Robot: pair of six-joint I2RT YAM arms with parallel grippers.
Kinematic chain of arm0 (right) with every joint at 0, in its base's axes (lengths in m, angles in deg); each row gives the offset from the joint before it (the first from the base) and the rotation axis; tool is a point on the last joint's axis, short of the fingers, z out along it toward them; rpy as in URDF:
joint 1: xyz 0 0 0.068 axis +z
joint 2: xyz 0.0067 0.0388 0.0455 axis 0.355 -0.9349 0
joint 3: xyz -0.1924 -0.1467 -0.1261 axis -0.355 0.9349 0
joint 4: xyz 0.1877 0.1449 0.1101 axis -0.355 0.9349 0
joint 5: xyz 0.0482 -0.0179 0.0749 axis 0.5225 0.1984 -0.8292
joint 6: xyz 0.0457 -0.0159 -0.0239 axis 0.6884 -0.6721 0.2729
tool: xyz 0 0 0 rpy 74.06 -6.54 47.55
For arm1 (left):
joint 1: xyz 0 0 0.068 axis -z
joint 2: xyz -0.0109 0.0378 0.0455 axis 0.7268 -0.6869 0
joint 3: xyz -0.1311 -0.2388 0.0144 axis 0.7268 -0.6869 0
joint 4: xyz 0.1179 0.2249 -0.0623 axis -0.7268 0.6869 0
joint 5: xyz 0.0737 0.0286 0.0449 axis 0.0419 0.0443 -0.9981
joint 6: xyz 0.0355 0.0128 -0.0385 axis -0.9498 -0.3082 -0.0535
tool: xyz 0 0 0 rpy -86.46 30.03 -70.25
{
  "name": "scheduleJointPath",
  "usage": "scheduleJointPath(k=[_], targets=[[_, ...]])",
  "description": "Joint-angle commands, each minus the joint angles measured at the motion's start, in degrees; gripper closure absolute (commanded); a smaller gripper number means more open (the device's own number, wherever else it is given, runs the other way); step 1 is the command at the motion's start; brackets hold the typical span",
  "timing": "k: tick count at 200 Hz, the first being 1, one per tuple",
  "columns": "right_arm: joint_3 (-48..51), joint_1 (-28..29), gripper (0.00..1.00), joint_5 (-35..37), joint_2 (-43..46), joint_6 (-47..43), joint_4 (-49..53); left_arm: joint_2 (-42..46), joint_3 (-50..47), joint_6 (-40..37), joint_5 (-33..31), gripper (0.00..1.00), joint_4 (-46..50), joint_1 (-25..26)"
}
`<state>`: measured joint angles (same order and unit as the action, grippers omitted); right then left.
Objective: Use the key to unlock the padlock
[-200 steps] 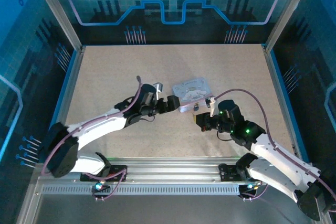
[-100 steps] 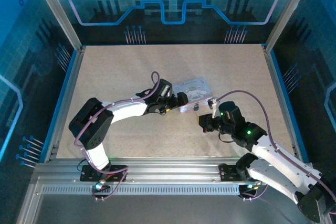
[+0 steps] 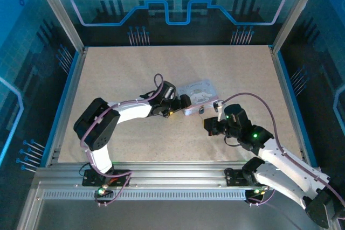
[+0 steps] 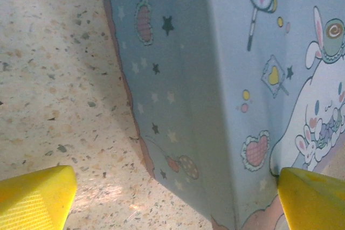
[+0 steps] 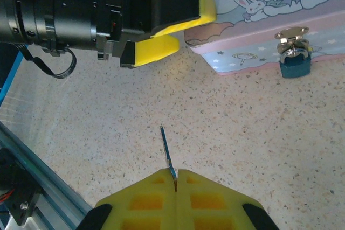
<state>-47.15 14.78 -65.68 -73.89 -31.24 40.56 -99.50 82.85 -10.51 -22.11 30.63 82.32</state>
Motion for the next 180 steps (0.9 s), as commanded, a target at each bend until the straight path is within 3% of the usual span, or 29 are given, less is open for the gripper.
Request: scheduleJointPath(k=[1, 70, 113, 180], targets=[[-1.5, -0.3, 1.0, 0.0, -0.4, 0.0, 1.3, 0.8, -3.4, -0.7, -1.5, 0.04, 4.7, -1.5], [-2.4, -0.6, 1.0, -1.4, -2.7, -1.1, 0.6, 2.8, -7.8, -2.8, -1.1, 0.04, 5.7, -5.0], [-2.6, -10.2, 1.0, -13.7, -6.8, -0.6, -3.9, 3.7, -7.3, -4.7, -1.1, 0.03, 7.2, -6.6], [-5.3, -14.9, 1.0, -18.1, -12.0, -3.3, -5.7, 7.5, -9.6, -8.4, -0.9, 0.03, 9.8, -11.6]])
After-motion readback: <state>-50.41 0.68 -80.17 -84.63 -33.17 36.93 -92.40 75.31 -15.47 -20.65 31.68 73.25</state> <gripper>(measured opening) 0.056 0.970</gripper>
